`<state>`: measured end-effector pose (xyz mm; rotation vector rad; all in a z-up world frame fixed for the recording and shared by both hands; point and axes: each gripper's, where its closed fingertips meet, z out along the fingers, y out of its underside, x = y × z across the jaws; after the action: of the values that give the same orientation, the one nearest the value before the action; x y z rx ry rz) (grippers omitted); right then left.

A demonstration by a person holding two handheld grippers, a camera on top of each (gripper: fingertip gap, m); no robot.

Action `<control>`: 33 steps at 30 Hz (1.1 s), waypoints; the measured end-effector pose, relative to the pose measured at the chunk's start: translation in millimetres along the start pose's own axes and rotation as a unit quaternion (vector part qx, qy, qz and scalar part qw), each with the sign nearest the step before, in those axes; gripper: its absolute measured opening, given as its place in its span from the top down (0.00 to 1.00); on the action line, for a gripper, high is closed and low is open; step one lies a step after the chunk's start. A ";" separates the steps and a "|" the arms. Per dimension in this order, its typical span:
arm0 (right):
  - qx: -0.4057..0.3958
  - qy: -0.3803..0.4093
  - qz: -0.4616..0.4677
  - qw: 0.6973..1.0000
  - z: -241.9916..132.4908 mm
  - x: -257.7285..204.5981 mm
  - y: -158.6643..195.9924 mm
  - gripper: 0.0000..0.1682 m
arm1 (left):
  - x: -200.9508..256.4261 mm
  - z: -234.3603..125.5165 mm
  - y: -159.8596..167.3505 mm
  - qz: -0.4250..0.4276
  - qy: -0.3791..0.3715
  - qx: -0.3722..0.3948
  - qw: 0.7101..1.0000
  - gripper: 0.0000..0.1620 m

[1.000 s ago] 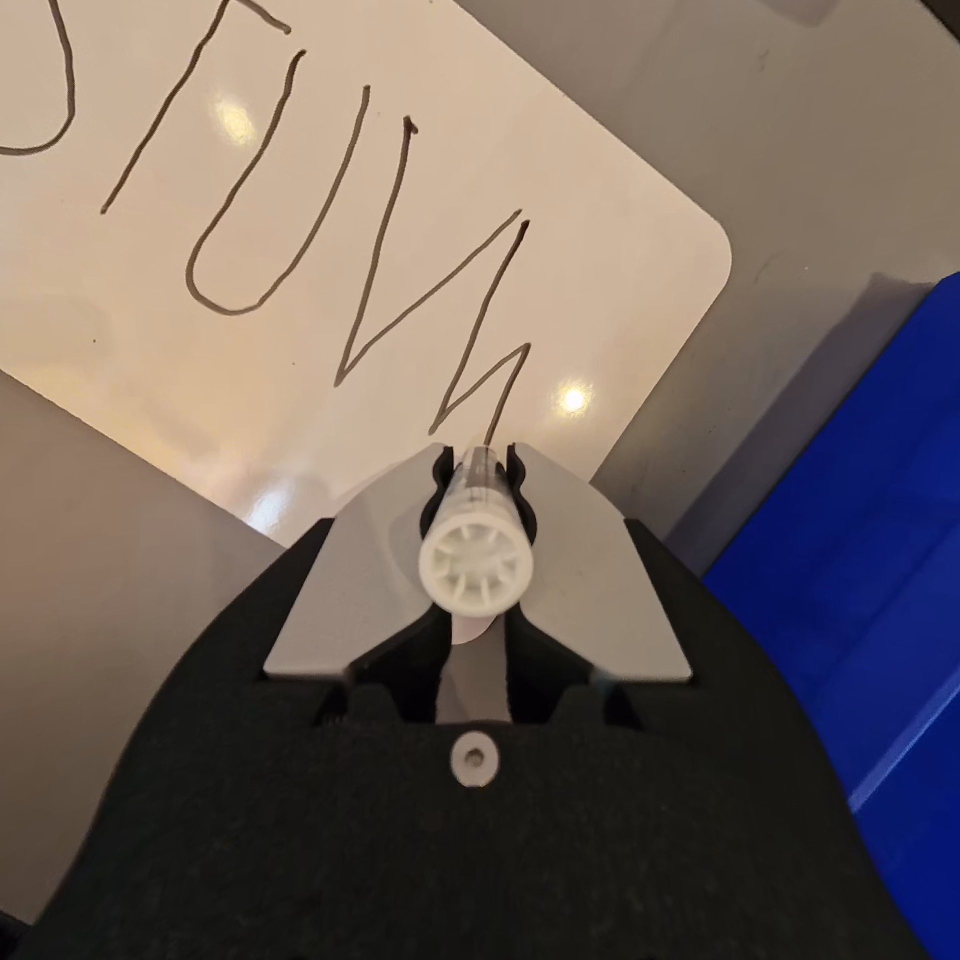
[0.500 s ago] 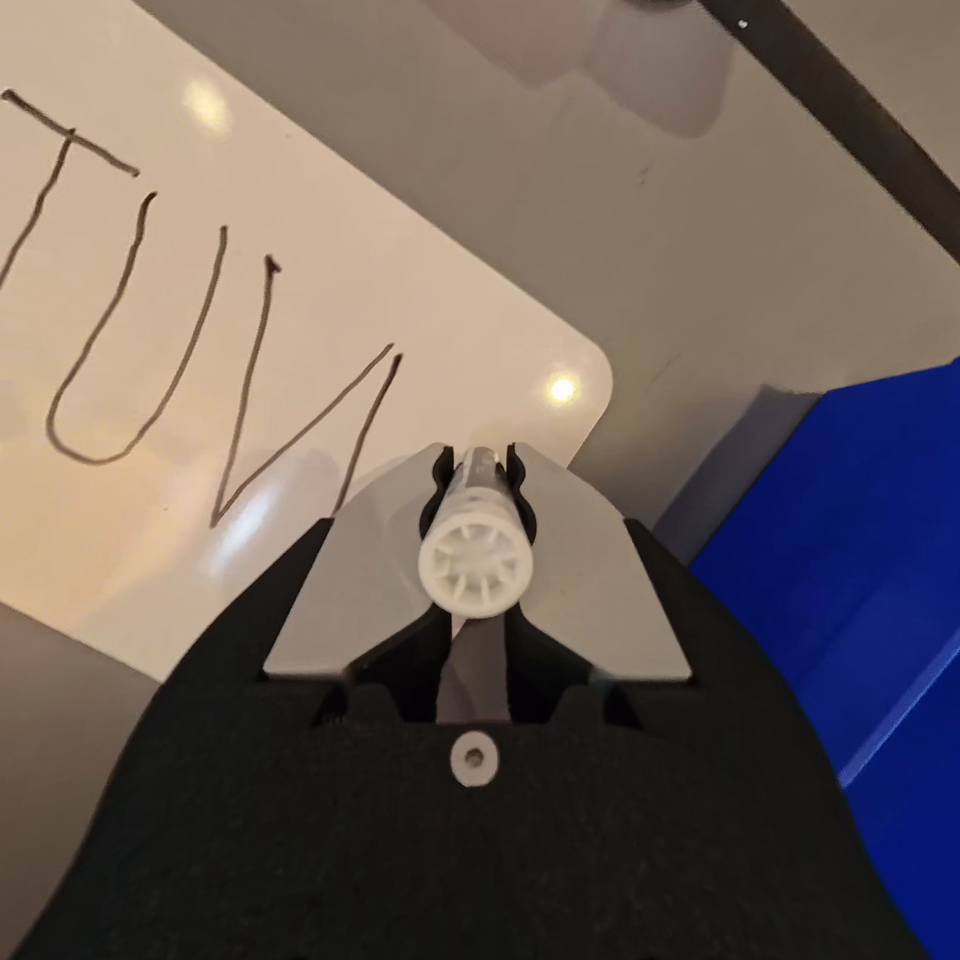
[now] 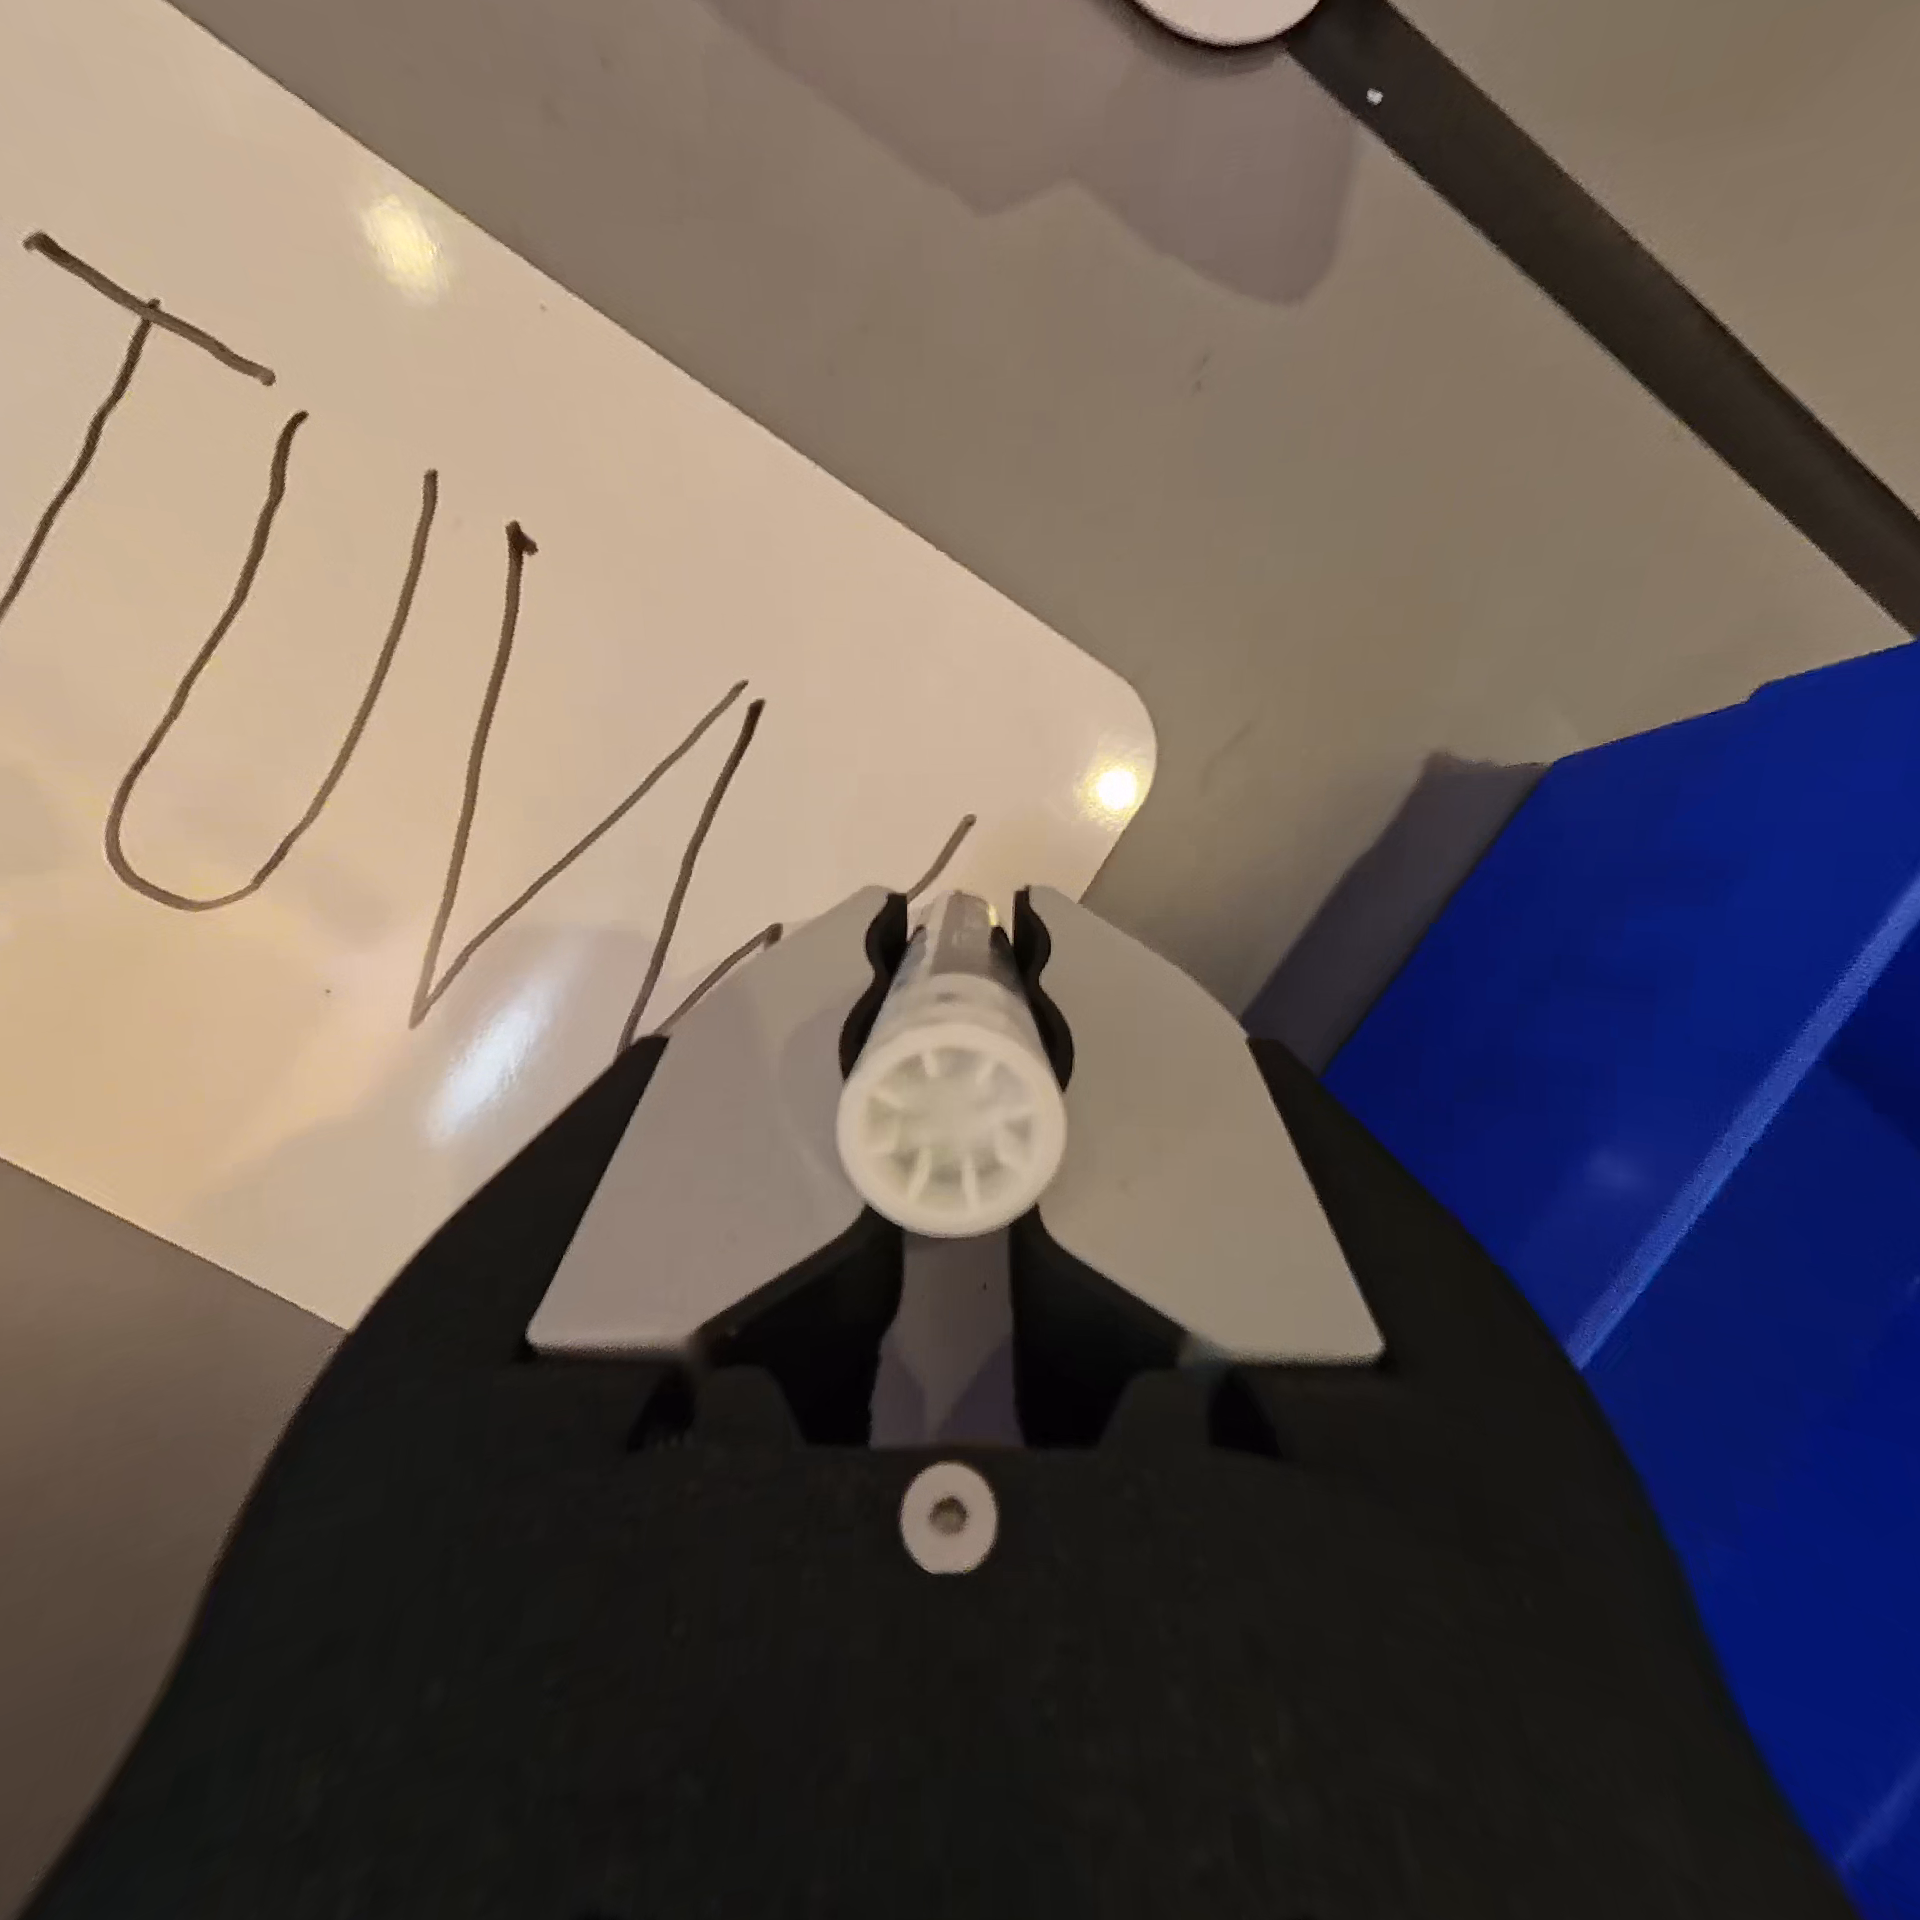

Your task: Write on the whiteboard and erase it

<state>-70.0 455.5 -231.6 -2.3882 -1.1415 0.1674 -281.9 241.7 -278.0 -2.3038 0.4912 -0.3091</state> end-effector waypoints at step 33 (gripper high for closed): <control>-0.059 0.044 0.033 0.997 -12.1 -20.4 54.3 0.88 | 1.2 0.3 0.1 0.011 -0.004 0.000 1.000 1.00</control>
<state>-41.3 406.5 -248.8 -2.5124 -1.0599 0.0167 -280.8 241.3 -278.2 -2.2973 0.5131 -0.2888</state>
